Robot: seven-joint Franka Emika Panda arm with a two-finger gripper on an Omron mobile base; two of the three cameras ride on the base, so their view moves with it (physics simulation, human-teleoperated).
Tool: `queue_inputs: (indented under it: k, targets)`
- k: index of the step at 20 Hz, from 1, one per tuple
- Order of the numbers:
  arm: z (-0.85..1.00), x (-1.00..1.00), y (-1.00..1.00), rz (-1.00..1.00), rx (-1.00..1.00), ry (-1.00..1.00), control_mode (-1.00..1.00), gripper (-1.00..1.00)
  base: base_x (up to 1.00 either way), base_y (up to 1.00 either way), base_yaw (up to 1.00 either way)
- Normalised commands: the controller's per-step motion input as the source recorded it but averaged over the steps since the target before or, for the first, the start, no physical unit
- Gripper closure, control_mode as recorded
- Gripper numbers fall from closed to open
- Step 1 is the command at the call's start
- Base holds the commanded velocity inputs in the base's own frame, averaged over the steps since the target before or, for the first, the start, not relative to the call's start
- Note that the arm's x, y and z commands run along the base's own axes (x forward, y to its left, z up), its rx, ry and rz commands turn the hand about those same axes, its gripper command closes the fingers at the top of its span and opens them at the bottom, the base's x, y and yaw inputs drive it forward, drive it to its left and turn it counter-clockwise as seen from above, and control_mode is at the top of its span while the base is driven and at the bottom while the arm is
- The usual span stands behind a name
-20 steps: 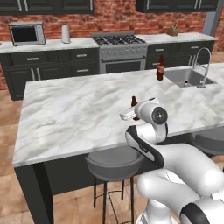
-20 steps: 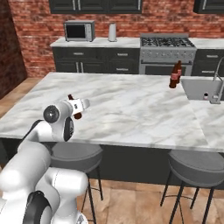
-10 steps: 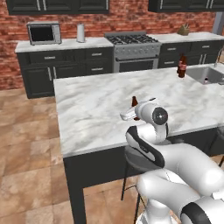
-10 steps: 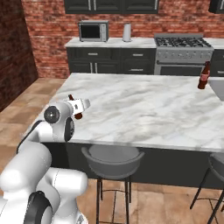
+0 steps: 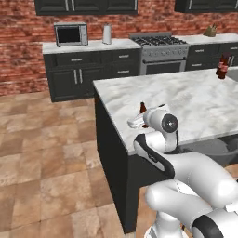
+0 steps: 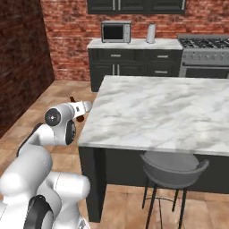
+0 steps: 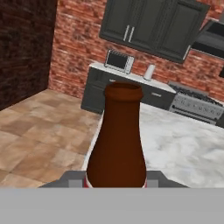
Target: Place the large bottle from the dining counter next to the other large bottle outside the sink, and place the small bottle from the dining counter next to the other small bottle inside the sink.
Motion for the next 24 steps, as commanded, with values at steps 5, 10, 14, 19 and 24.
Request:
queue_inputs:
  k: [5,10,14,19,24]
  targets:
    - [0.0,0.0,0.0,0.0,0.0,0.0,1.0,1.0,0.0,1.0,0.0]
    - [0.0,0.0,0.0,0.0,0.0,0.0,1.0,1.0,0.33,0.9,0.0]
    - [0.0,0.0,0.0,0.0,0.0,0.0,1.0,1.0,0.82,0.55,0.0]
    - [0.0,0.0,0.0,0.0,0.0,0.0,1.0,1.0,1.0,0.21,0.0]
    - [0.0,0.0,0.0,0.0,0.0,0.0,1.0,1.0,1.0,0.21,-0.04]
